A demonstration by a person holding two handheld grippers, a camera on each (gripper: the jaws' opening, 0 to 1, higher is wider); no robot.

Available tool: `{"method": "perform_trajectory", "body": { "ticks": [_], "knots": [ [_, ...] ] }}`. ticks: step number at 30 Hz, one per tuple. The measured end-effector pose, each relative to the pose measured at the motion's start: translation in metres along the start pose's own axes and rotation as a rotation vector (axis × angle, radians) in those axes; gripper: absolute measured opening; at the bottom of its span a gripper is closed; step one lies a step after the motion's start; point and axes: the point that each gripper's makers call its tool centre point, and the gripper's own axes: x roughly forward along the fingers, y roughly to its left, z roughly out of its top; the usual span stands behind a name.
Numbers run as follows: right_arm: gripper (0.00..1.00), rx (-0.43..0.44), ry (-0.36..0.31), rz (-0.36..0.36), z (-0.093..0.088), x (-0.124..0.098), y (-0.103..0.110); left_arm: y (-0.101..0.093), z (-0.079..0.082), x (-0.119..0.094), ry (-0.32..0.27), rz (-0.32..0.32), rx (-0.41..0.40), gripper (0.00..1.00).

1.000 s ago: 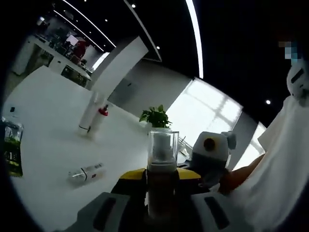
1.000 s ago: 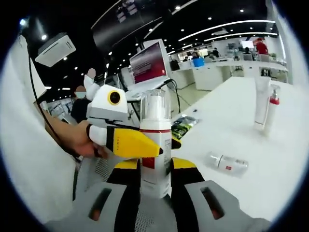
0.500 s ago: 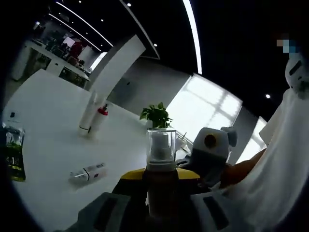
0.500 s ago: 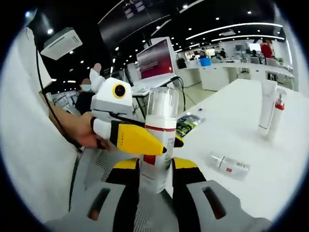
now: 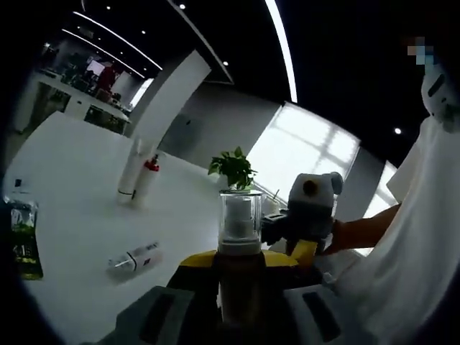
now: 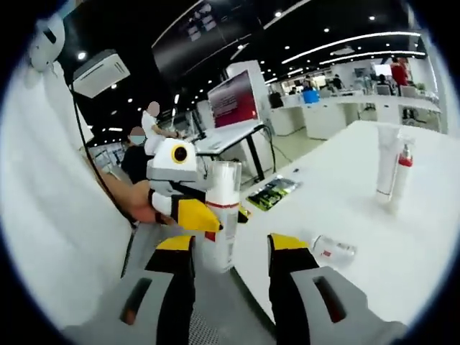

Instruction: Arrange the skincare products in the storage area until every visible bottle or jar stands upright without overlapping.

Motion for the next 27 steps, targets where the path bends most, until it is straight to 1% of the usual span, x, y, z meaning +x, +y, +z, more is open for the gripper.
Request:
{"method": "perform_trajectory", "body": {
  "ticks": [4, 7, 13, 20, 22, 26, 27],
  "knots": [
    [0.36, -0.024, 0.007, 0.011, 0.008, 0.002, 0.002, -0.003, -0.005, 0.002, 0.024, -0.013, 0.031, 0.21],
    [0.36, -0.036, 0.011, 0.026, 0.010, 0.007, 0.005, -0.004, -0.007, 0.003, 0.039, -0.016, 0.047, 0.21],
    [0.34, -0.031, 0.019, 0.076, 0.009, 0.019, 0.018, -0.008, -0.013, 0.005, 0.071, -0.030, 0.088, 0.21],
    [0.29, -0.035, 0.035, 0.101, 0.008, 0.023, 0.023, -0.014, -0.019, 0.006, 0.103, -0.054, 0.126, 0.21],
    [0.26, -0.035, 0.038, 0.108, 0.008, 0.023, 0.024, -0.019, -0.021, 0.007, 0.111, -0.074, 0.135, 0.21],
    [0.20, -0.033, 0.056, 0.141, 0.006, 0.023, 0.030, -0.017, -0.022, 0.007, 0.118, -0.068, 0.140, 0.21],
    [0.20, -0.029, 0.059, 0.132, 0.006, 0.023, 0.029, -0.017, -0.022, 0.007, 0.120, -0.066, 0.143, 0.21]
  ]
}}
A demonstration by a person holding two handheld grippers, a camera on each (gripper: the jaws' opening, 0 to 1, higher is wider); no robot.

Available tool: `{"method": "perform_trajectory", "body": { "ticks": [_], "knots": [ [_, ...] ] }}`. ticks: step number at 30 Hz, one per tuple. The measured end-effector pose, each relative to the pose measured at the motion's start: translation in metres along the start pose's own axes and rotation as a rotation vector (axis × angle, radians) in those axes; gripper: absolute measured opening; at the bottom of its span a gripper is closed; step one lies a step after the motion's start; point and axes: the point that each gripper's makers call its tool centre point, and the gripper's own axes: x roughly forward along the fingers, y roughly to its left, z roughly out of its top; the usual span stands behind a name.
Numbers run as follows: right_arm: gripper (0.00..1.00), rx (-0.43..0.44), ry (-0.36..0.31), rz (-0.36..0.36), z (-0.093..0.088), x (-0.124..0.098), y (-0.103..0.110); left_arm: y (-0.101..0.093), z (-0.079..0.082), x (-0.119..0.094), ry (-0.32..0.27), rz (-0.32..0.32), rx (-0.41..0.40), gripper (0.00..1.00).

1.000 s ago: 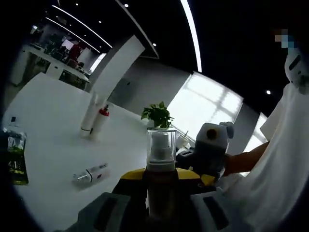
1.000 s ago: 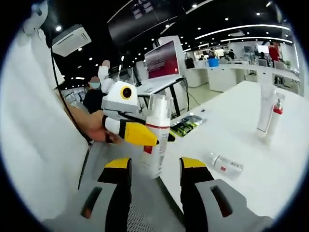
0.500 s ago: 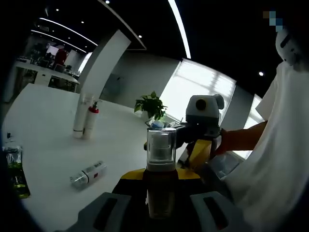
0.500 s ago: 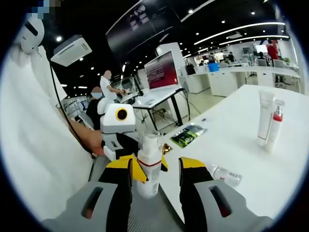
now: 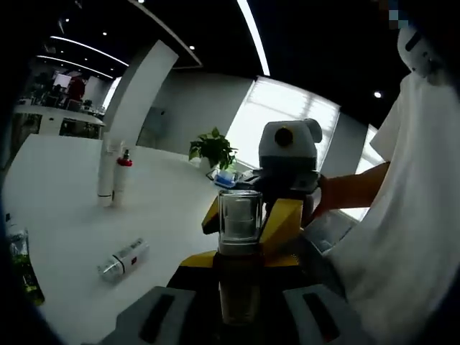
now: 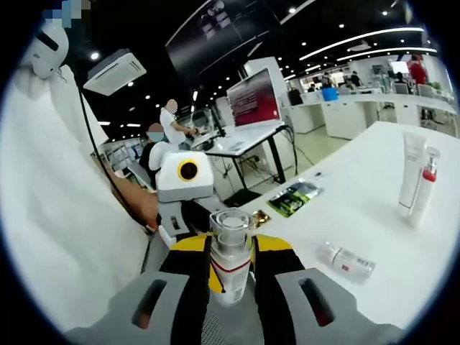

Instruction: Arrange the skincare products in the storage area until every visible bottle or jar stands upright without overlapping.

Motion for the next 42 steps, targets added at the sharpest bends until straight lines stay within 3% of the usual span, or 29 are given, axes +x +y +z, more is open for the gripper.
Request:
{"method": "perform_trajectory", "body": {
  "ticks": [2, 5, 9, 20, 23, 27, 30, 33, 36, 39, 42],
  "knots": [
    [0.19, 0.041, 0.011, -0.008, -0.001, -0.001, -0.001, 0.000, 0.000, 0.000, 0.002, 0.002, 0.005, 0.21],
    [0.19, 0.025, 0.010, -0.012, 0.000, 0.000, -0.002, 0.001, 0.000, 0.001, 0.000, 0.005, -0.035, 0.22],
    [0.18, -0.002, 0.002, -0.018, 0.003, 0.000, -0.002, 0.003, 0.004, 0.000, -0.018, 0.015, -0.030, 0.22],
    [0.18, -0.013, 0.007, -0.008, 0.008, 0.002, -0.005, 0.008, 0.006, -0.002, 0.008, 0.066, -0.098, 0.23],
    [0.18, -0.016, -0.031, -0.006, 0.017, 0.002, -0.004, 0.016, -0.004, -0.009, 0.097, 0.113, -0.041, 0.26],
    [0.18, -0.009, -0.061, -0.007, 0.028, 0.003, -0.009, 0.032, -0.017, -0.020, 0.182, 0.186, 0.010, 0.36],
    [0.18, -0.015, -0.082, -0.029, 0.036, 0.002, -0.018, 0.046, -0.021, -0.031, 0.227, 0.270, 0.065, 0.37],
    [0.18, -0.014, -0.112, -0.057, 0.043, 0.000, -0.028, 0.061, -0.021, -0.039, 0.237, 0.371, 0.135, 0.37],
    [0.18, -0.004, -0.131, -0.083, 0.048, -0.001, -0.038, 0.067, -0.026, -0.043, 0.262, 0.434, 0.182, 0.37],
    [0.18, -0.010, -0.138, -0.112, 0.053, -0.004, -0.047, 0.070, -0.033, -0.044, 0.304, 0.462, 0.249, 0.37],
    [0.19, -0.017, -0.149, -0.136, 0.057, -0.005, -0.055, 0.072, -0.033, -0.043, 0.290, 0.473, 0.279, 0.37]
  ]
}}
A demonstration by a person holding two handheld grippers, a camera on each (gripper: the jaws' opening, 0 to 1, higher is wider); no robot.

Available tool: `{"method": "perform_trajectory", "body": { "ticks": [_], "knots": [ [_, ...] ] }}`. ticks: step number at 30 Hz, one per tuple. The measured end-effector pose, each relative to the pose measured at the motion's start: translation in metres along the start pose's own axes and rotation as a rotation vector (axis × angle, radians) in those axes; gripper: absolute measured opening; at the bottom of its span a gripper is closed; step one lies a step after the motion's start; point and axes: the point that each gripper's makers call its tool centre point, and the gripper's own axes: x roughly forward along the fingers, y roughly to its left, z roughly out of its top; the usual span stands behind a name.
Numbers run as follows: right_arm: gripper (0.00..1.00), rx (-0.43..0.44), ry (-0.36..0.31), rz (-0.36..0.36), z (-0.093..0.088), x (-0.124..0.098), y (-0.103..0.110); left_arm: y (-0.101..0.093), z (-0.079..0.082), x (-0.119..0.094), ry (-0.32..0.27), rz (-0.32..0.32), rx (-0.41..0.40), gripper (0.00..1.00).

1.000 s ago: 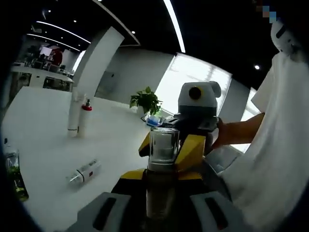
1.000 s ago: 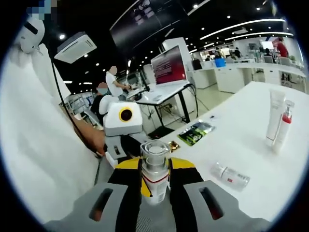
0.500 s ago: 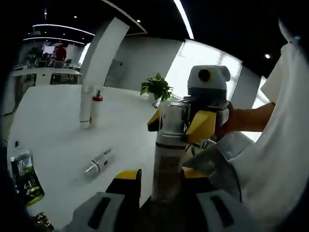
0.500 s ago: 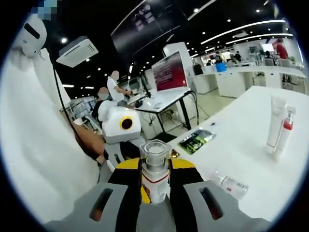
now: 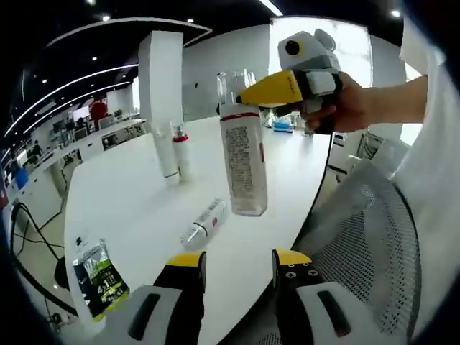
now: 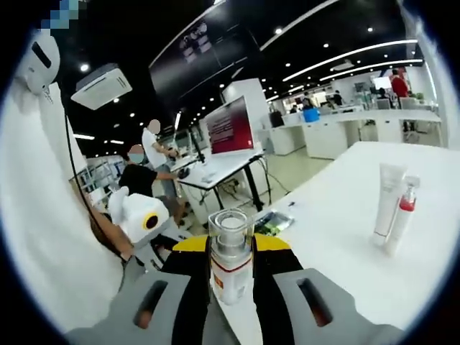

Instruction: Arrange the skincare products in the storage area until every visible bottle or jar stands upright without overlapping.

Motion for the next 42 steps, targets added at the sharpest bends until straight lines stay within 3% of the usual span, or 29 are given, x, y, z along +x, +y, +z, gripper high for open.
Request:
{"method": "perform_trajectory", "body": {
  "ticks": [3, 9, 13, 20, 26, 39, 42],
  "knots": [
    [0.19, -0.015, -0.001, -0.036, 0.002, 0.001, -0.010, 0.002, 0.003, 0.002, -0.017, 0.012, 0.002, 0.37],
    [0.19, -0.046, 0.005, -0.086, 0.007, 0.006, -0.030, -0.002, -0.002, 0.008, 0.010, 0.018, 0.057, 0.37],
    [0.19, -0.055, 0.010, -0.117, 0.010, 0.009, -0.045, -0.001, -0.015, 0.012, 0.076, 0.035, 0.084, 0.37],
    [0.19, -0.062, 0.007, -0.158, 0.011, 0.014, -0.066, 0.011, -0.026, 0.012, 0.133, 0.098, 0.123, 0.35],
    [0.19, -0.128, 0.012, -0.208, 0.009, 0.017, -0.091, 0.014, -0.027, 0.011, 0.138, 0.116, 0.136, 0.36],
    [0.19, -0.136, 0.012, -0.290, 0.003, 0.021, -0.138, 0.016, -0.029, 0.010, 0.145, 0.123, 0.142, 0.37],
    [0.19, -0.140, 0.022, -0.305, -0.001, 0.023, -0.146, 0.015, -0.019, 0.008, 0.092, 0.128, 0.128, 0.37]
  ]
}}
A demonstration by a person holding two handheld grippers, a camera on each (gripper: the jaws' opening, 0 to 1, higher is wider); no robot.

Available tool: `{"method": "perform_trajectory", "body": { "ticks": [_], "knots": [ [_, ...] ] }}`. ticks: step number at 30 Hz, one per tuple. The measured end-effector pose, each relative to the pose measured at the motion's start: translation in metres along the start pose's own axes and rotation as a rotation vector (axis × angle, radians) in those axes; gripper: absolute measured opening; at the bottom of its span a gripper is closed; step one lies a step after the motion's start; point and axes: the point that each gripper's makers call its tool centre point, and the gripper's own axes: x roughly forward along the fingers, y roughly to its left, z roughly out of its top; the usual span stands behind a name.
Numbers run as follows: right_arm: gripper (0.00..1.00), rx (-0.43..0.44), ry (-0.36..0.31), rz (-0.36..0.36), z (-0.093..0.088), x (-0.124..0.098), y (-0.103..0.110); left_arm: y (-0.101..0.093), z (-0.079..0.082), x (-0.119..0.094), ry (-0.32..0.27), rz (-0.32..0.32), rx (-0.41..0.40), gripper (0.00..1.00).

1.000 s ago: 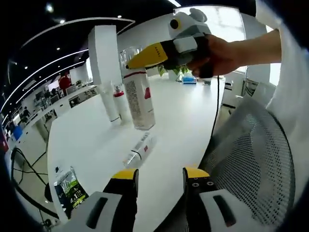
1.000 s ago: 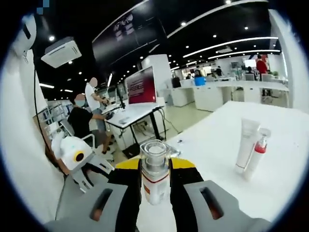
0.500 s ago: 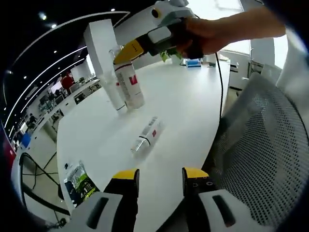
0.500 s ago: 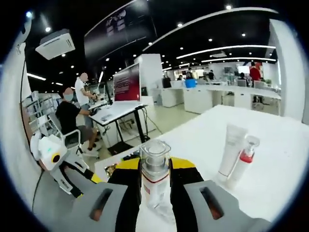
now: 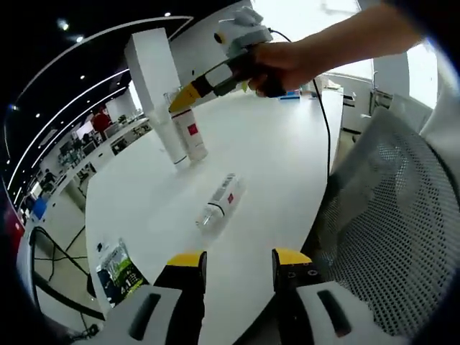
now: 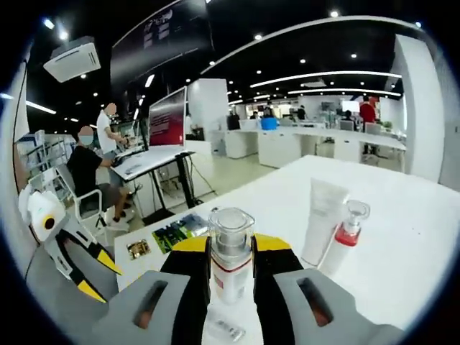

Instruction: Arrange the skincare products in the storage area until every visible bottle or jar stands upright without overlapping.

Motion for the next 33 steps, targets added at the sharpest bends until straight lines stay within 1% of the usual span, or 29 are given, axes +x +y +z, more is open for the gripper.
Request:
{"method": "perform_trajectory", "body": {
  "ticks": [1, 3, 4, 7, 10, 14, 16, 19, 22, 26, 30, 33],
  "knots": [
    [0.19, -0.006, 0.001, -0.003, -0.002, 0.002, -0.002, 0.000, 0.000, 0.000, -0.002, -0.001, -0.005, 0.37],
    [0.19, -0.010, 0.004, -0.009, -0.004, 0.005, -0.007, 0.002, -0.006, 0.003, 0.027, 0.007, -0.004, 0.37],
    [0.19, -0.013, 0.005, -0.013, -0.005, 0.007, -0.009, 0.002, -0.007, 0.003, 0.031, 0.009, -0.004, 0.37],
    [0.19, -0.010, -0.016, -0.018, -0.007, 0.013, -0.018, 0.004, -0.008, 0.002, 0.034, 0.017, -0.012, 0.37],
    [0.19, -0.020, 0.002, -0.031, -0.012, 0.020, -0.027, 0.004, -0.009, 0.002, 0.037, 0.019, -0.011, 0.37],
    [0.19, -0.034, -0.001, -0.034, -0.013, 0.027, -0.033, 0.003, -0.011, 0.003, 0.048, 0.011, -0.003, 0.37],
    [0.19, -0.058, -0.009, -0.036, -0.012, 0.030, -0.035, 0.002, -0.011, 0.003, 0.051, 0.009, -0.007, 0.37],
    [0.19, -0.051, -0.002, -0.024, -0.014, 0.034, -0.038, 0.002, -0.012, 0.003, 0.059, 0.007, -0.007, 0.37],
    [0.19, -0.045, 0.003, -0.031, -0.015, 0.037, -0.044, 0.001, -0.013, 0.003, 0.062, 0.004, -0.004, 0.37],
    [0.19, -0.012, -0.013, -0.045, -0.014, 0.039, -0.053, 0.000, -0.014, 0.003, 0.067, -0.004, -0.002, 0.37],
    [0.19, -0.023, -0.002, -0.053, -0.018, 0.042, -0.059, 0.000, -0.013, 0.003, 0.061, -0.004, -0.001, 0.37],
    [0.19, -0.032, -0.008, -0.056, -0.019, 0.043, -0.063, 0.000, -0.013, 0.003, 0.061, -0.006, -0.003, 0.37]
  ]
}}
